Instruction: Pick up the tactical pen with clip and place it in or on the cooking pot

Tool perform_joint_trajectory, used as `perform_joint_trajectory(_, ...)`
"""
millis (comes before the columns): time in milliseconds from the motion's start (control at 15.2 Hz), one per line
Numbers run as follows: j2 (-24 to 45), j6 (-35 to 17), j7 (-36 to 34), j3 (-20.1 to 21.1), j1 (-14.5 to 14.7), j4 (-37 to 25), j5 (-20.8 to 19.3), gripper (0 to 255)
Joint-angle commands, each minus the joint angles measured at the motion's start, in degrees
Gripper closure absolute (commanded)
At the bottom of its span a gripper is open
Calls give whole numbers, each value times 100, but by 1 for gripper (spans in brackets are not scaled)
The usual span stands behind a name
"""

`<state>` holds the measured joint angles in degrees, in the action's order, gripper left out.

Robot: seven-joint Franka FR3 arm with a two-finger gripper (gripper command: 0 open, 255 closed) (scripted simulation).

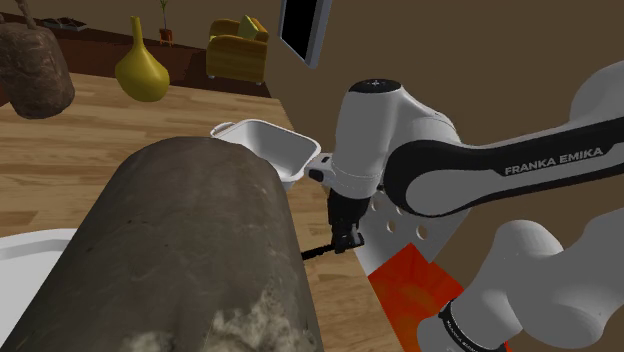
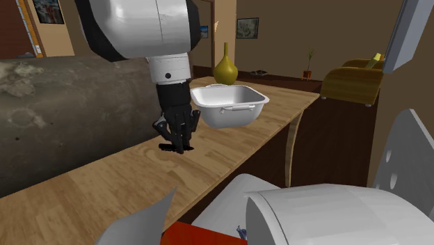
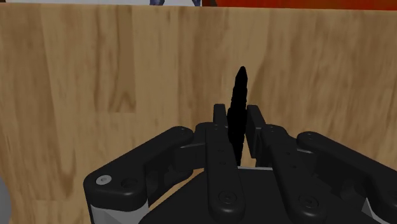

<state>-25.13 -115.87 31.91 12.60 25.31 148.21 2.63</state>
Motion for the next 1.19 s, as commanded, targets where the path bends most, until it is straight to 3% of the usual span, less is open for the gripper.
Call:
perform_joint_trajectory(0, -69, 184, 20, -20, -3, -113, -3, 255)
perform_joint_trajectory(1122, -454, 1599, 103, -135, -12, -1146, -24, 255)
